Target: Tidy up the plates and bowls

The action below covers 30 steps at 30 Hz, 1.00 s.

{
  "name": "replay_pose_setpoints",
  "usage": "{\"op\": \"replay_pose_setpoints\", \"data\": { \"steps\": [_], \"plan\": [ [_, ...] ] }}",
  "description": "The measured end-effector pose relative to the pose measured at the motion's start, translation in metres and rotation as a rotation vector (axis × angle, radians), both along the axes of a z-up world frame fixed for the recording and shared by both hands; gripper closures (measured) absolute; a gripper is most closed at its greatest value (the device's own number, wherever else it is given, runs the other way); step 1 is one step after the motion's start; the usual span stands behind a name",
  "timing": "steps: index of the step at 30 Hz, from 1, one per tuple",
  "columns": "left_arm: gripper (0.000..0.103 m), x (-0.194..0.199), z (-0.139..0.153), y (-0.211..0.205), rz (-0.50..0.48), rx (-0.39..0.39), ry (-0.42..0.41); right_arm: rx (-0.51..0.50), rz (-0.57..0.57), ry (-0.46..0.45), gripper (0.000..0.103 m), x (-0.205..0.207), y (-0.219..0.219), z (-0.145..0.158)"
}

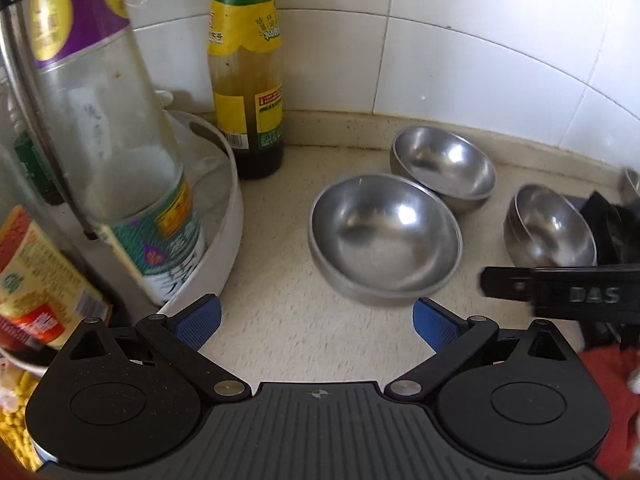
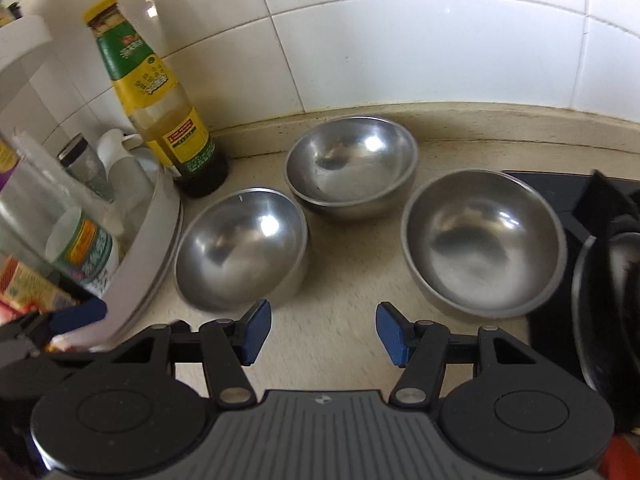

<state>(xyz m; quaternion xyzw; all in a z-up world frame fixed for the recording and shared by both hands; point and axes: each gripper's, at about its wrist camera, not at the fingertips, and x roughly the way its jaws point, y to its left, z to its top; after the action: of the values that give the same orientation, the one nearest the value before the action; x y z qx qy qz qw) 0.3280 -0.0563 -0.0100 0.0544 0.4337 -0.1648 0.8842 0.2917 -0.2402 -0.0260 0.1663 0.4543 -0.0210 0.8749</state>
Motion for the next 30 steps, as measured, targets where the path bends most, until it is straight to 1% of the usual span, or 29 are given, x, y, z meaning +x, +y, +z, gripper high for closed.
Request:
{"op": "replay_pose_setpoints", "data": {
  "steps": [2, 5, 7, 9, 11, 13, 16, 18, 19, 20, 22, 24, 25, 26, 28, 30],
  "plan": [
    [0.0, 0.008, 0.0, -0.004, 0.009, -0.013, 0.008, 0.048, -0.008, 0.006, 0.047, 0.012, -0.004, -0.004],
    [0.0, 0.017, -0.003, -0.008, 0.034, -0.02, 0.024, 0.118, -0.01, 0.041, 0.047, 0.03, -0.005, -0.011],
    [0.0, 0.025, -0.007, -0.01, 0.049, -0.019, 0.041, 0.122, -0.013, 0.052, 0.047, 0.037, -0.002, -0.014],
    [0.001, 0.031, -0.012, -0.011, 0.054, -0.02, 0.051, 0.124, 0.003, 0.058, 0.051, 0.041, 0.002, -0.018],
    [0.001, 0.037, -0.017, -0.012, 0.053, -0.02, 0.063, 0.131, 0.014, 0.071, 0.059, 0.045, 0.006, -0.023],
    [0.003, 0.042, -0.023, -0.014, 0.041, -0.016, 0.077, 0.147, 0.018, 0.082, 0.064, 0.05, 0.008, -0.027],
    [0.011, 0.047, -0.03, -0.018, 0.021, -0.005, 0.081, 0.172, 0.011, 0.102, 0.072, 0.055, 0.006, -0.037],
    [0.024, 0.05, -0.036, -0.02, -0.003, -0.009, 0.1, 0.203, 0.009, 0.115, 0.074, 0.056, 0.005, -0.043],
    [0.026, 0.051, -0.038, -0.02, -0.013, -0.013, 0.113, 0.212, 0.013, 0.112, 0.079, 0.055, 0.005, -0.044],
    [0.029, 0.052, -0.04, -0.019, -0.022, -0.018, 0.122, 0.213, 0.017, 0.115, 0.082, 0.055, 0.005, -0.045],
    [0.032, 0.05, -0.041, -0.02, -0.04, -0.025, 0.12, 0.208, 0.023, 0.115, 0.083, 0.054, 0.007, -0.045],
    [0.039, 0.047, -0.04, -0.022, -0.069, -0.026, 0.115, 0.204, 0.028, 0.109, 0.083, 0.052, 0.009, -0.044],
    [0.04, 0.046, -0.039, -0.023, -0.084, -0.028, 0.113, 0.206, 0.031, 0.106, 0.083, 0.051, 0.009, -0.043],
    [0.038, 0.043, -0.038, -0.025, -0.093, -0.023, 0.112, 0.202, 0.035, 0.103, 0.083, 0.049, 0.01, -0.042],
    [0.039, 0.04, -0.038, -0.027, -0.104, -0.019, 0.105, 0.179, 0.047, 0.099, 0.083, 0.044, 0.012, -0.04],
    [0.039, 0.034, -0.036, -0.026, -0.123, -0.018, 0.107, 0.188, 0.043, 0.109, 0.083, 0.037, 0.011, -0.041]
  ]
}}
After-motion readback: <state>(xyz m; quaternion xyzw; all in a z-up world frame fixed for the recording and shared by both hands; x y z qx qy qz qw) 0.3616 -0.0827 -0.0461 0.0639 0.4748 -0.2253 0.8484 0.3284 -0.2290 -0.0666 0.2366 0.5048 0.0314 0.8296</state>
